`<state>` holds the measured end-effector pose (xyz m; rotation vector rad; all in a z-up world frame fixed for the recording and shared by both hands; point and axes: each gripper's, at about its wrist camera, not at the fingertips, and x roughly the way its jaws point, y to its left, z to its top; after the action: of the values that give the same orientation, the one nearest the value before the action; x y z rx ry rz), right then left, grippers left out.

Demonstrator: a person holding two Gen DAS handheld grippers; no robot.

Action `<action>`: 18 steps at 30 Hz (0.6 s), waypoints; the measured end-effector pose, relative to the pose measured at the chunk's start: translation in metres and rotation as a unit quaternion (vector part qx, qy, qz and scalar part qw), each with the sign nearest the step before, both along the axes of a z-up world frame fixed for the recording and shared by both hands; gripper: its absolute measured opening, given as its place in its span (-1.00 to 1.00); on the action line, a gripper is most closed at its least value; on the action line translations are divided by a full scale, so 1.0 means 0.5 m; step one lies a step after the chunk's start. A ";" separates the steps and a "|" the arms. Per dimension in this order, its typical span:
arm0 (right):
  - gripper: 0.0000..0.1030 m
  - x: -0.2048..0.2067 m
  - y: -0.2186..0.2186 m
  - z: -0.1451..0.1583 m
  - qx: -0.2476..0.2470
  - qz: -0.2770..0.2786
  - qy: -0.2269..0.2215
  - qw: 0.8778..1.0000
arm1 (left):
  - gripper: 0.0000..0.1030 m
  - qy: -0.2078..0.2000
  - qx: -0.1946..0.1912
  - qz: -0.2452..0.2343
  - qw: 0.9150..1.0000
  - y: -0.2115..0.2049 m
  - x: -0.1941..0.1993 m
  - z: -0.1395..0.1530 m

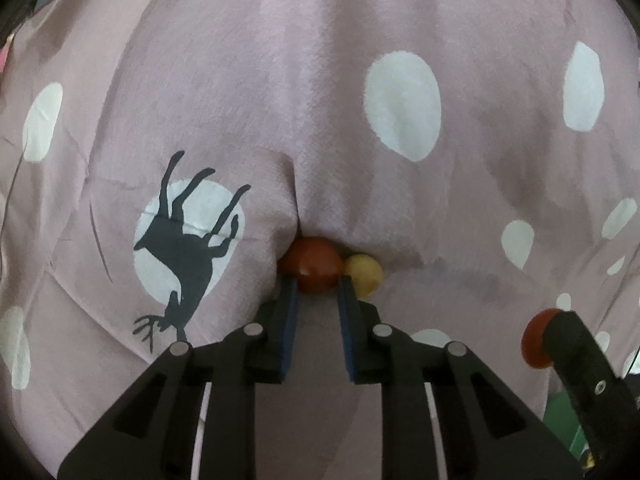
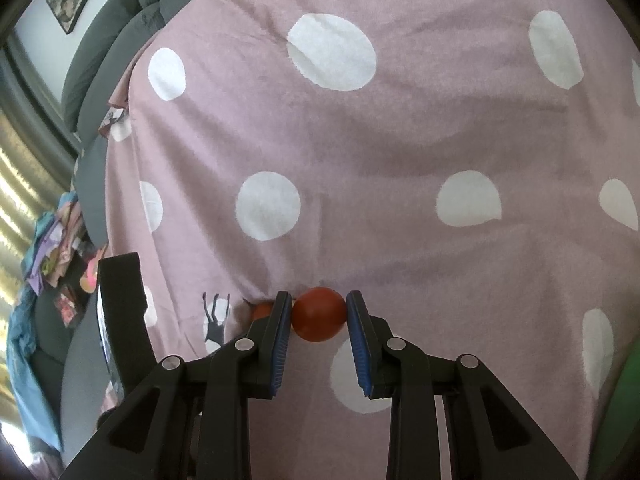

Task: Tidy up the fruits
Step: 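Grasp the last red cherry tomato with the left tool while the right tool holds its tomato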

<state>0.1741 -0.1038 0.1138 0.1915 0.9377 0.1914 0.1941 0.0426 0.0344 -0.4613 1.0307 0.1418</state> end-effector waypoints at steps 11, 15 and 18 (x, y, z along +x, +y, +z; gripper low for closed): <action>-0.41 -0.008 -0.003 0.007 -0.005 -0.006 -0.003 1.000 | -0.85 -0.031 0.016 -0.019 0.999 -0.010 -0.024 0.036; -0.41 -0.011 -0.006 0.015 0.000 -0.007 -0.007 1.000 | -0.72 -0.019 0.021 -0.009 1.000 0.008 -0.026 0.037; -0.41 -0.014 -0.009 0.022 -0.001 -0.008 -0.012 1.000 | -0.51 -0.008 0.004 0.000 1.000 0.018 -0.013 0.025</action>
<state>0.1670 -0.1085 0.1246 0.1945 0.9117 0.1785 0.1878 0.0516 0.0469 -0.4544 1.0131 0.1429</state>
